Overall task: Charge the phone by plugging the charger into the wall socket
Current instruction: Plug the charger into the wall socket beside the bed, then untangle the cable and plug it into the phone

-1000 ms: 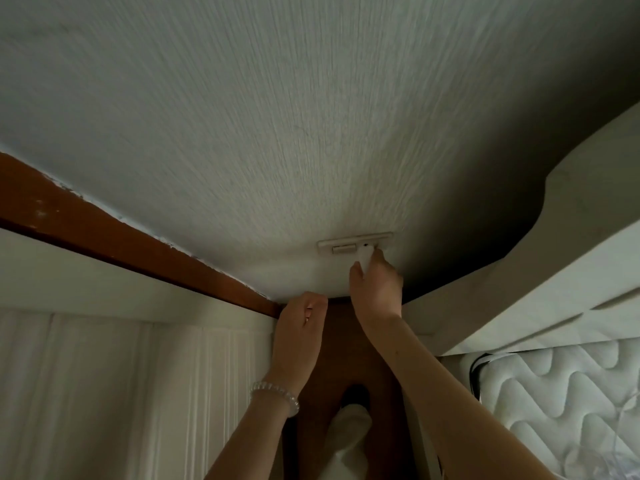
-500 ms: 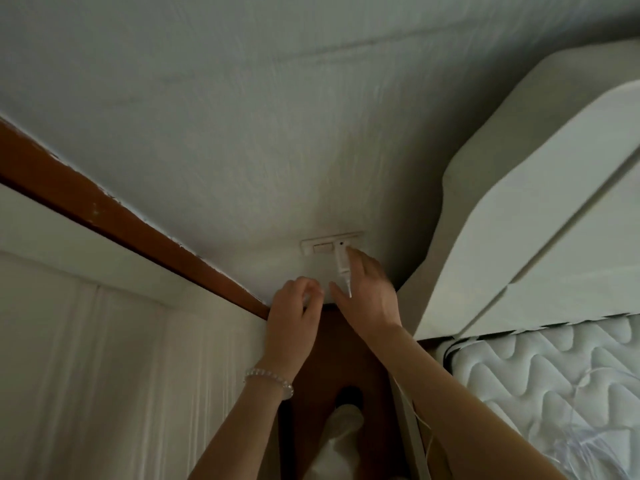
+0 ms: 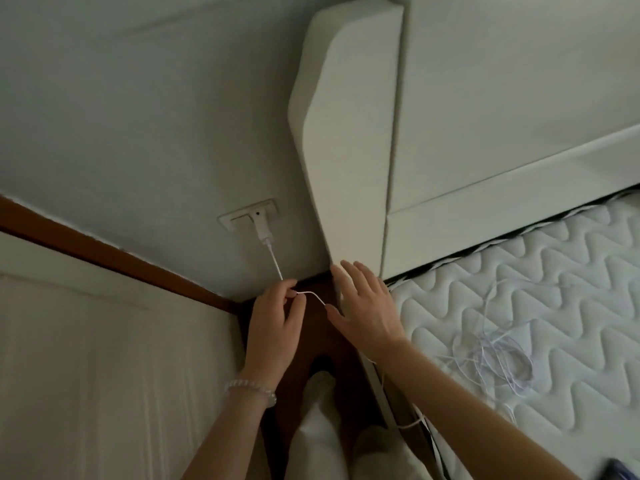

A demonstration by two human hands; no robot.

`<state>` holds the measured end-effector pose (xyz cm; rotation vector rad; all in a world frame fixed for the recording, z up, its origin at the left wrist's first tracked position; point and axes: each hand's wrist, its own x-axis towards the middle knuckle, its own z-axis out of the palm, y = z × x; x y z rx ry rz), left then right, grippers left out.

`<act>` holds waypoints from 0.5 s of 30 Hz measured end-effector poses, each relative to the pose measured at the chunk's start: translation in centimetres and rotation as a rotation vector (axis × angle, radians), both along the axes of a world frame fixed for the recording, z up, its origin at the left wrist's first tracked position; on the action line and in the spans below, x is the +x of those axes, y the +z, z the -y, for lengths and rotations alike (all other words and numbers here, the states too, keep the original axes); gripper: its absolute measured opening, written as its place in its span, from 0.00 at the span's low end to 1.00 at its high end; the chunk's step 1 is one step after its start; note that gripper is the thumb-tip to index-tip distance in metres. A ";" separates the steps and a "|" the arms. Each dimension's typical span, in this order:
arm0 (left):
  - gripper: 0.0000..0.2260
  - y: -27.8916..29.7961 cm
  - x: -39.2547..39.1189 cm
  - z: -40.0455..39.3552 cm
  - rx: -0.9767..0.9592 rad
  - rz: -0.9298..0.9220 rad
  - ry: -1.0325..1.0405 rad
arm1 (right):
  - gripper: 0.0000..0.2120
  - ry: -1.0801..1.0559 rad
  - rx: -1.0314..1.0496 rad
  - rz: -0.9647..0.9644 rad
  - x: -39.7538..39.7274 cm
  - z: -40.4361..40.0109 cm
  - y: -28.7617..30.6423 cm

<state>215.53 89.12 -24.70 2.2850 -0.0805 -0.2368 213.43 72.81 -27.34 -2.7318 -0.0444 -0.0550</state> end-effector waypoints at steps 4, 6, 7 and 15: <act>0.14 -1.5 -1.8 3.8 0.018 -0.027 -0.118 | 0.29 -0.127 -0.004 -0.048 -4.0 4.7 -1.5; 0.13 -2.2 -2.4 6.1 0.015 -0.060 -0.182 | 0.28 -0.195 0.006 -0.059 -6.2 7.1 -2.4; 0.13 -2.5 -2.6 7.4 0.017 -0.072 -0.220 | 0.27 -0.228 0.013 -0.066 -7.2 8.3 -2.8; 0.13 -3.9 -3.5 17.4 0.077 -0.077 -0.555 | 0.29 -0.600 0.031 -0.154 -15.3 16.8 -5.6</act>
